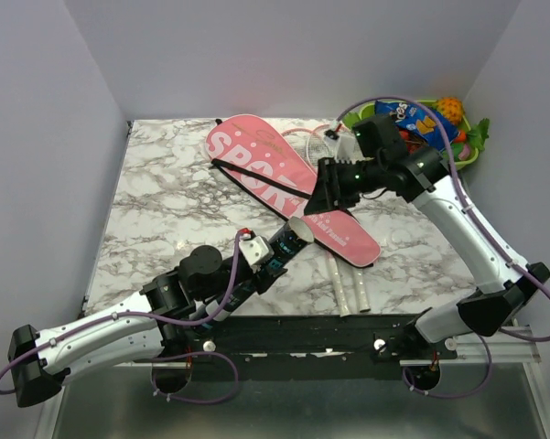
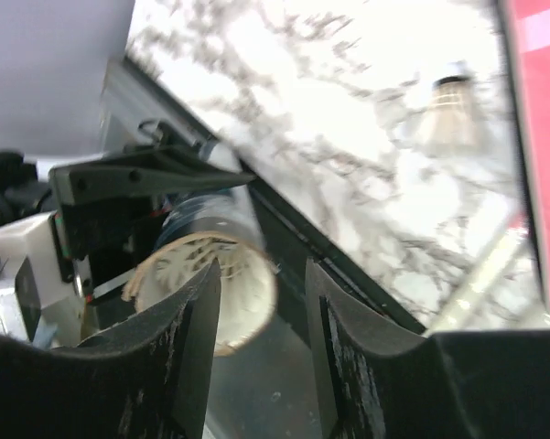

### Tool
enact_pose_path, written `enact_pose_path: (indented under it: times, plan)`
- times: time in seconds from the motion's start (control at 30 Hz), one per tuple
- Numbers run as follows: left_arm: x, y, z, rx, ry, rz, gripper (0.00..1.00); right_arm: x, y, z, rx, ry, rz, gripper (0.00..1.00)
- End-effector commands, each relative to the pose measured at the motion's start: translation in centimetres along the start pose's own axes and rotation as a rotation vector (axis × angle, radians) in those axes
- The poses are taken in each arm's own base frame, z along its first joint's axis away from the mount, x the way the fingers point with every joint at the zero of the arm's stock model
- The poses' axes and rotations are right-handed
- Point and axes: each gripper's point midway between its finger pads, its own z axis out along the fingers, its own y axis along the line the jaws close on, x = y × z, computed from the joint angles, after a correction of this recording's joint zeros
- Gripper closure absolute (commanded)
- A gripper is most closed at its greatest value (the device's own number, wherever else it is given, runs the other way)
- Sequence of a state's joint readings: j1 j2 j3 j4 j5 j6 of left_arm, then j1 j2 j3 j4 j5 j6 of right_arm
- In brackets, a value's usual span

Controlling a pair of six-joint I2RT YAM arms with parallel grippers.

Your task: Pack up the badminton gear

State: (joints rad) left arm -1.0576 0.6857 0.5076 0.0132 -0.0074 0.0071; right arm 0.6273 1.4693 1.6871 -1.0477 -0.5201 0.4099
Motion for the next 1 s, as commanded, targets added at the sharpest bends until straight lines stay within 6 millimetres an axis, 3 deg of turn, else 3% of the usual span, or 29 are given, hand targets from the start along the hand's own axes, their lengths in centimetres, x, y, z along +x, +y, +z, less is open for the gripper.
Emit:
enact_pose_path:
  times: [0.0,0.07,0.17,0.3,0.33,0.4,0.43,0.47,0.5,0.57,0.8,0.97]
  plan:
    - [0.1,0.0,0.2,-0.001,-0.028,-0.004,1.00,-1.1,-3.7,-3.4,0.162,-0.087,0.060,0.48]
    - [0.5,-0.1,0.2,-0.002,-0.022,-0.004,1.00,-1.5,-4.8,-4.0,0.199,-0.129,0.108,0.46]
    - [0.9,0.3,0.0,-0.022,-0.014,-0.004,1.00,-0.9,-6.1,-2.6,0.220,-0.141,0.209,0.38]
    - [0.7,0.9,-0.5,-0.057,-0.016,0.003,1.00,0.9,-8.3,0.6,0.227,-0.119,0.361,0.32]
    - [0.7,1.2,-0.6,-0.072,-0.016,0.002,1.00,2.2,-9.4,1.7,0.248,-0.094,0.437,0.31]
    - [0.6,1.3,-0.7,-0.080,-0.017,-0.005,1.00,2.4,-10.0,3.2,0.219,-0.099,0.486,0.31]
    - [0.6,1.4,-0.8,-0.086,-0.018,-0.005,1.00,3.9,-10.5,4.4,0.209,-0.063,0.566,0.31]
    - [0.5,1.5,-0.8,-0.092,-0.019,-0.005,1.00,4.2,-10.6,5.0,0.193,-0.063,0.593,0.31]
    - [0.5,1.6,-0.9,-0.096,-0.019,-0.005,1.00,3.4,-10.6,5.7,0.157,-0.096,0.598,0.31]
    - [0.4,1.8,-0.9,-0.105,-0.019,-0.005,1.00,4.1,-11.3,6.8,0.161,-0.092,0.685,0.31]
    - [0.5,1.4,-1.0,-0.091,-0.015,-0.034,1.00,3.2,-13.0,9.9,0.169,-0.131,0.799,0.30]
    - [0.3,1.3,-1.3,-0.088,-0.027,-0.044,1.00,4.0,-13.4,12.8,0.189,-0.074,0.855,0.30]
